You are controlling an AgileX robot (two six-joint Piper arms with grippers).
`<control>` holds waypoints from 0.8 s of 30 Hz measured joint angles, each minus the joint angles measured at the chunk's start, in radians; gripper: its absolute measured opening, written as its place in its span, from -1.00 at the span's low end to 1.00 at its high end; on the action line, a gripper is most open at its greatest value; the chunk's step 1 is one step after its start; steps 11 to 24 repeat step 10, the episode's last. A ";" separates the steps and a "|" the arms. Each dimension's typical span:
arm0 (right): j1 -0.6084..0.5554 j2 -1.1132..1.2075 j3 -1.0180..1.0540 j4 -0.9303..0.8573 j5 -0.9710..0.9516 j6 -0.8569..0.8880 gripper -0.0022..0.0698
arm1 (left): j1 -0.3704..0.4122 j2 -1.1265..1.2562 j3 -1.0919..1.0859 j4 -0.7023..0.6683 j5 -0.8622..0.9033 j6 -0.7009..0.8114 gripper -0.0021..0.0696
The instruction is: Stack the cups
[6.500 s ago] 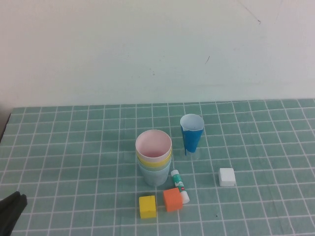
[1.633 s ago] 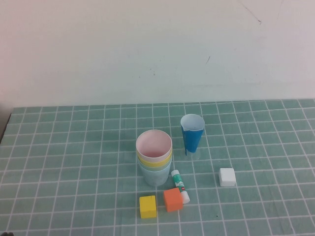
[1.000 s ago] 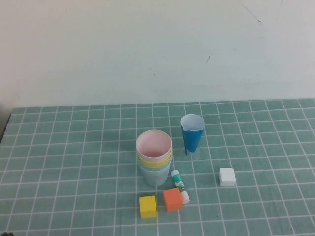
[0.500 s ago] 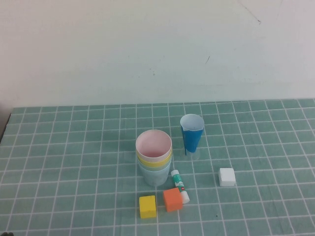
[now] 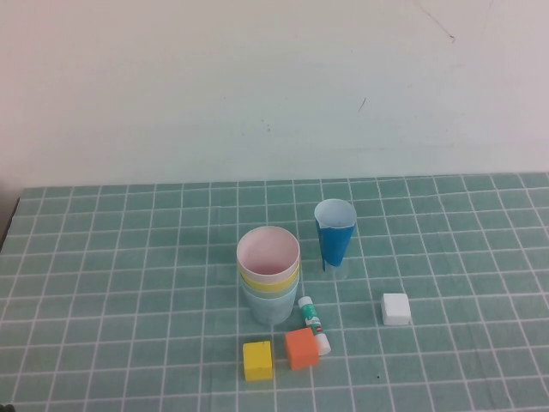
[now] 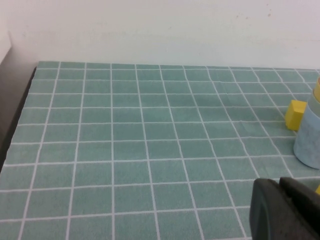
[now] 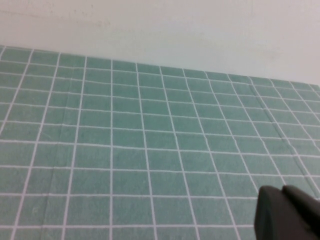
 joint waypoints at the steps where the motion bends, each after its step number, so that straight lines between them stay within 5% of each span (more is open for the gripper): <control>1: 0.000 0.000 0.000 0.000 0.000 0.000 -0.94 | 0.004 0.000 0.000 0.000 0.000 0.000 -0.95; 24: 0.000 0.000 0.000 -0.002 0.000 0.000 -0.94 | 0.013 0.000 0.000 0.000 0.002 -0.002 -0.95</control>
